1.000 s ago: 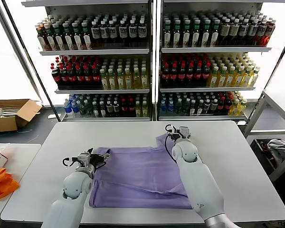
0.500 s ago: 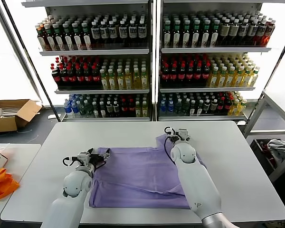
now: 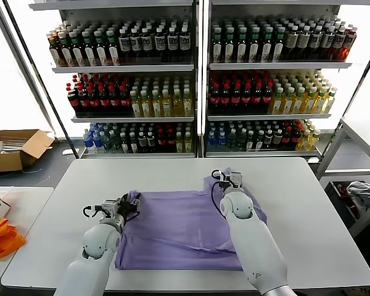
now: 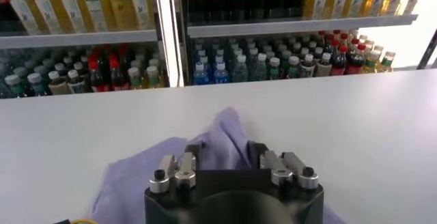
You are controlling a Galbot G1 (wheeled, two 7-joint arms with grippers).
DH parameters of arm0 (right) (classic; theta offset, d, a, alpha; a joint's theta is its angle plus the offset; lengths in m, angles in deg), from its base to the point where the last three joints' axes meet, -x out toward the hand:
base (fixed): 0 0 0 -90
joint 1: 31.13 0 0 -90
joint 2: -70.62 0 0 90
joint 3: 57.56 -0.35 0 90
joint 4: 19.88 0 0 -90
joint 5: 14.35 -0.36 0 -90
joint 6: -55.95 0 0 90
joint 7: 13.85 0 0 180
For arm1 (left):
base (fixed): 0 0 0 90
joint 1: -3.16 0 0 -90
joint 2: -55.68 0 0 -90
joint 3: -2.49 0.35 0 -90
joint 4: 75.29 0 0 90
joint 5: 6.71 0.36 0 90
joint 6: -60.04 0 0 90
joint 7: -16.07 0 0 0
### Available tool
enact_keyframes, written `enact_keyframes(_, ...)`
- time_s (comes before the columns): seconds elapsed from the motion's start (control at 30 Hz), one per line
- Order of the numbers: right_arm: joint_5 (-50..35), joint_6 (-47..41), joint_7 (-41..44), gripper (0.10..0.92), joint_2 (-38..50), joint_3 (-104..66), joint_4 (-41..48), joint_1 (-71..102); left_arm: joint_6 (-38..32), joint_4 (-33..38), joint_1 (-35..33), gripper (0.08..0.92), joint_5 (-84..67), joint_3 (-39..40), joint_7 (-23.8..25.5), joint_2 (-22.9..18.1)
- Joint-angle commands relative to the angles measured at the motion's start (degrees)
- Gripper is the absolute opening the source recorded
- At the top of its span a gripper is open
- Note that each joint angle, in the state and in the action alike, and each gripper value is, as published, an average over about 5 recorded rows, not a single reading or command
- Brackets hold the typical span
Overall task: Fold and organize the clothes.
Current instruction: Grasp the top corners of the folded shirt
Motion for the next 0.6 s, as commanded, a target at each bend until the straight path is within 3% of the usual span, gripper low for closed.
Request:
enact_keyframes(0.03,0.0,-0.3,-0.1,0.283,0.0,0.1,-0.9,1.5,0.2,0.3,-0.1,0.352,-0.2,0.1,-0.1,0.1)
enact_keyframes(0.23,-0.8,0.1,-0.1,0.129,0.2,-0.6,-2.0,1.5,-2.2,1.1,-0.3,0.178,-0.6,0.2,0.0,0.1)
enact_keyframes(0.33,-1.4,0.6,-0.2,0.111,0.4,-1.1,-3.2,1.3,-4.6,1.8,-0.6,0.109,-0.4,0.3,0.1,0.0)
enact_keyframes(0.6,-2.5,2.0,-0.3,0.111,1.3,-2.1,-8.6,1.2,-9.8,3.8,-1.5,0.087,-0.3,0.2,0.1,0.1)
